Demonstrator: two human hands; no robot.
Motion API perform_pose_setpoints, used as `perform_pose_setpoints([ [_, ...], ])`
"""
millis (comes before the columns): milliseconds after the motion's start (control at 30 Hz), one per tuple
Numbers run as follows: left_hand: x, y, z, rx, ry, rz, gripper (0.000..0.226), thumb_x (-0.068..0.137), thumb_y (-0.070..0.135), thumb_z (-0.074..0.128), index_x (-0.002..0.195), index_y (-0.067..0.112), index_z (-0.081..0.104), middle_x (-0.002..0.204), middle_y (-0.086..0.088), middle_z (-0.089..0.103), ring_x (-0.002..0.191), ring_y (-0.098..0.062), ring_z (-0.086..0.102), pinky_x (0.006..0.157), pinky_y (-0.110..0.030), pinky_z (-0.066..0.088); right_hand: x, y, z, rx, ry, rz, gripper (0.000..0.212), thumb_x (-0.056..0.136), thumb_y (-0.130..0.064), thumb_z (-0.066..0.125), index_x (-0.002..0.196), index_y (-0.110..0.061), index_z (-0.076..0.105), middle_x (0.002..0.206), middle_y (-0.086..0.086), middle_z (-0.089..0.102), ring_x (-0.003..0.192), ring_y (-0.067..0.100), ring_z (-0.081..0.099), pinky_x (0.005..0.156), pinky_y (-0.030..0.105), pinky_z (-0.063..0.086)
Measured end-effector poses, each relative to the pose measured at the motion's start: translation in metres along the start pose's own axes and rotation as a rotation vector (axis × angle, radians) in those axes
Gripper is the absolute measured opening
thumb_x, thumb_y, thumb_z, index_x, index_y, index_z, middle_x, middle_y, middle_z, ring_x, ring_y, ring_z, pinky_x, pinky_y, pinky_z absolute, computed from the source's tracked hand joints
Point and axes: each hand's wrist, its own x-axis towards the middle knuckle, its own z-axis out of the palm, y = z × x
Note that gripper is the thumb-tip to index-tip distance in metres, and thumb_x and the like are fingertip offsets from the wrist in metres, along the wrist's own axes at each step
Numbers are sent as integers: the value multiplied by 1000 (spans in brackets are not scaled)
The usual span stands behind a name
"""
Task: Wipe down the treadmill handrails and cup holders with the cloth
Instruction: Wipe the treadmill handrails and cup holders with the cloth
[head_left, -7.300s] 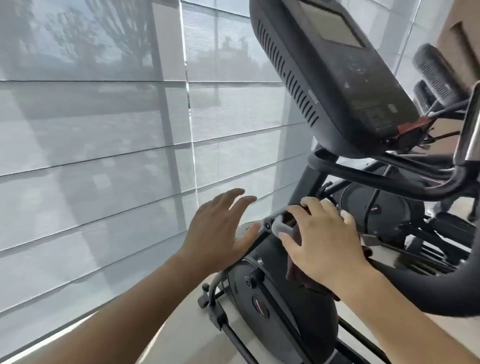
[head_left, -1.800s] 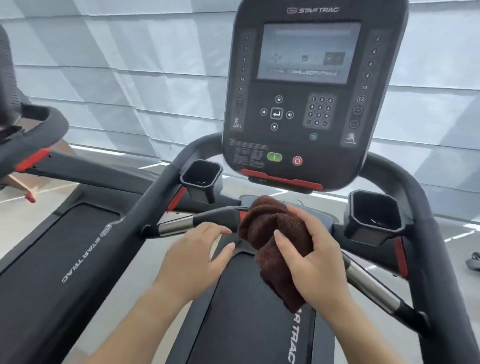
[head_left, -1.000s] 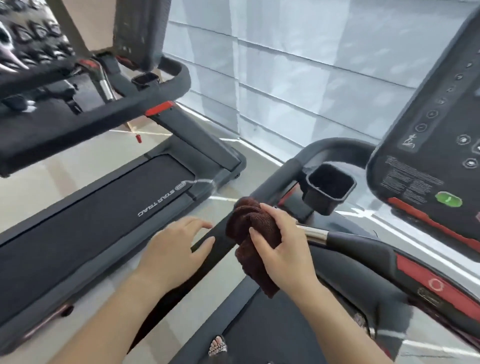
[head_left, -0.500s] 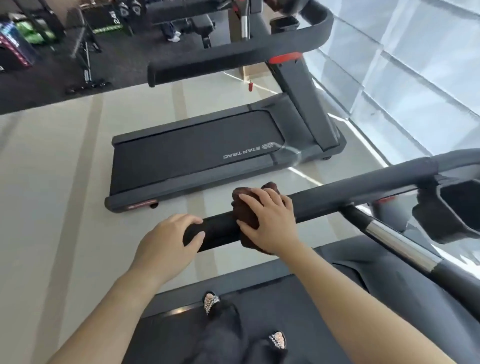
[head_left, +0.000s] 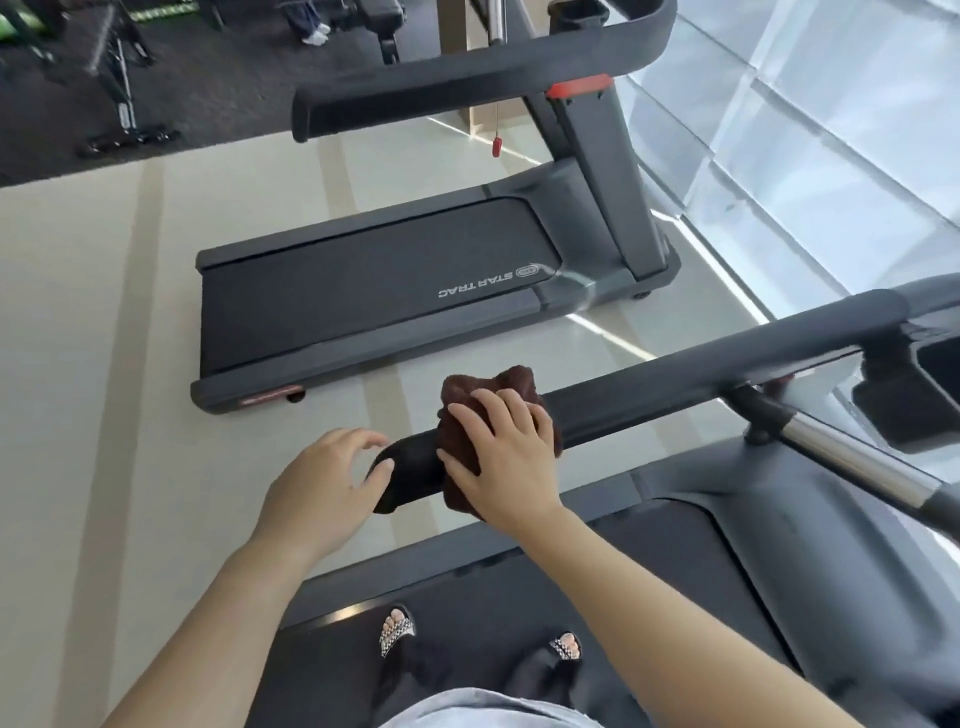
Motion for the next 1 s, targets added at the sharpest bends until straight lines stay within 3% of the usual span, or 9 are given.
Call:
perform_pose_setpoints([
  [200, 16, -48, -28, -7, 4, 23, 26, 88, 38, 50, 113, 33, 55, 125, 10, 56, 111, -11, 52, 83, -26, 41, -1, -59, 34, -19, 1, -77, 37, 84, -49, 52, 114, -28, 55, 120, -2, 59, 115, 23, 48, 99, 43, 34],
  [367, 42, -53, -41, 10, -52, 160, 27, 89, 39, 48, 114, 35, 54, 126, 11, 55, 110, -10, 52, 78, -25, 42, -1, -51, 39, -19, 53, -99, 38, 86, -53, 52, 116, -30, 54, 120, -4, 59, 117, 20, 49, 100, 41, 36],
  [467, 54, -50, -46, 10, -97, 260, 25, 88, 41, 48, 112, 38, 54, 124, 15, 55, 106, -10, 54, 78, -28, 46, 0, -28, 26, -37, 99, 89, 39, 86, -54, 52, 117, -31, 54, 123, -4, 58, 119, 20, 49, 102, 44, 37],
  [600, 66, -43, -43, 6, -153, 363, 25, 88, 40, 48, 112, 37, 54, 122, 16, 55, 104, -9, 54, 79, -29, 48, 5, -24, 15, -32, 206, 410, 39, 82, -53, 53, 115, -31, 56, 123, -4, 56, 122, 21, 43, 106, 41, 27],
  [767, 75, -31, -31, 0, -192, 448, 25, 87, 39, 50, 111, 38, 54, 120, 16, 56, 104, -7, 53, 82, -27, 47, 0, -43, 26, 0, 148, 349, 44, 76, -61, 57, 110, -32, 58, 124, -6, 56, 125, 21, 43, 110, 45, 26],
  [1000, 97, -3, -16, 22, -204, 462, 24, 87, 38, 49, 111, 36, 55, 119, 17, 55, 104, -7, 52, 81, -25, 45, 7, 16, 3, 10, 191, 356, 38, 77, -53, 62, 106, -28, 63, 121, -5, 60, 121, 19, 48, 107, 41, 31],
])
